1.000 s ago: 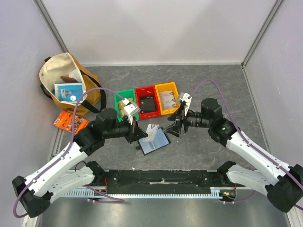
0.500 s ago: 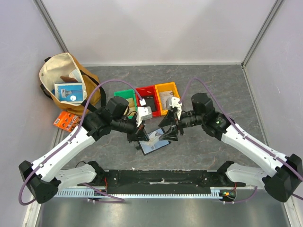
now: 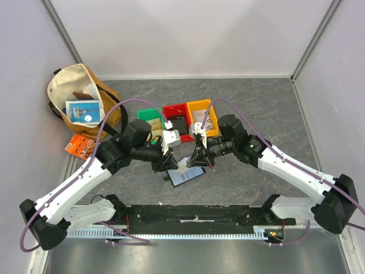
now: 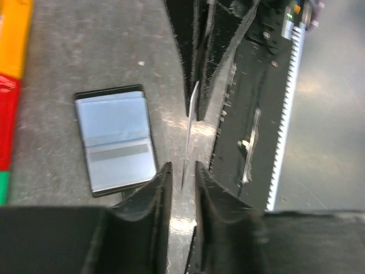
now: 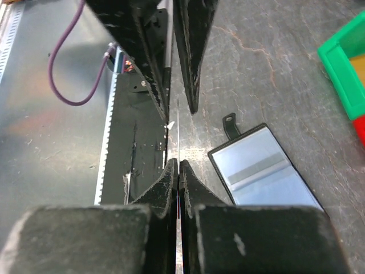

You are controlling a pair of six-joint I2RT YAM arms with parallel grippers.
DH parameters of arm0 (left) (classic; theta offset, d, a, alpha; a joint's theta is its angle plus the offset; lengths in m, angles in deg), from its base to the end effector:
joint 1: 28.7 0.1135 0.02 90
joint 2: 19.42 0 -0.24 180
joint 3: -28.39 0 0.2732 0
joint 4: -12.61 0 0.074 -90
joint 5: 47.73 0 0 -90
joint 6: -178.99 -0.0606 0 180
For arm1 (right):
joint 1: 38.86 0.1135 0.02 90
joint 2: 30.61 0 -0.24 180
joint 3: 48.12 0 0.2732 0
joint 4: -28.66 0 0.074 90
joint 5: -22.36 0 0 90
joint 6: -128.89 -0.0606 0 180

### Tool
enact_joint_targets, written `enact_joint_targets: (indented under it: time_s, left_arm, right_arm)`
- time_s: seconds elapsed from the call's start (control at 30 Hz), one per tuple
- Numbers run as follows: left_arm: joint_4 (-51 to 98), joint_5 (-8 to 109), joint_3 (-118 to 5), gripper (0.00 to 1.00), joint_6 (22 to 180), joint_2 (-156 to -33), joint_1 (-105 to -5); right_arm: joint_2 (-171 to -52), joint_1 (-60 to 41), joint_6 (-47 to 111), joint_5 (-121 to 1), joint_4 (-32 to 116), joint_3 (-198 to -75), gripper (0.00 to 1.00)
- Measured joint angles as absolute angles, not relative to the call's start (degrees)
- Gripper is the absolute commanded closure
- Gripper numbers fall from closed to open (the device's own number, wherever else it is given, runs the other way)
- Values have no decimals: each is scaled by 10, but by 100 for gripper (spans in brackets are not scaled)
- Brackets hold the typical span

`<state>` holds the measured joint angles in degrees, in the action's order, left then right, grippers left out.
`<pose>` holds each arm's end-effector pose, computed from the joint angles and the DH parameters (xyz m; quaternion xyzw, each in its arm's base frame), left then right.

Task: Take the credit cards out of the card holder
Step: Place the credit card in the storage box.

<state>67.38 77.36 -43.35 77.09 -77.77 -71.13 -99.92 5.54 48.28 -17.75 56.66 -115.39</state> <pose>0.1629 -0.1961 0.2994 0.5071 0.7164 -0.3684 0.3063 0.1863 0.2473 0.2717 -0.5432 0.6051 0.4847 0.3222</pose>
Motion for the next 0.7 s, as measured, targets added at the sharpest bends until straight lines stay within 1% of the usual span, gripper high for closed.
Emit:
enact_joint_targets:
  time_s: [0.03,0.1,0.13,0.2,0.27,0.33,0.5,0.7]
  left_arm:
    - [664,761,-425,62,773,-768,-710]
    - [628,717,-397,38,787,-736,-703]
    - [609,694,-382,30,796,-718,-696]
    - [571,657,-357,22,817,-684,-674]
    - [525,609,-331,19,851,-645,-640]
    - [490,561,-315,13,881,-617,-604]
    - [443,425,-287,13,946,-561,-517]
    - [431,315,-270,14,969,-514,-492]
  right_arm:
    - [-1001,55,478,-187,567,-1155,100]
    - [-1008,48,465,-205,567,-1157,100]
    - [-1013,42,459,-216,567,-1158,100]
    - [-1025,23,442,-243,567,-1161,100]
    - [-1038,2,427,-275,567,-1165,100]
    - [-1055,-22,405,-309,569,-1174,100]
    - [-1108,-98,345,-407,573,-1221,100]
    - [-1201,-164,293,-486,580,-1296,100]
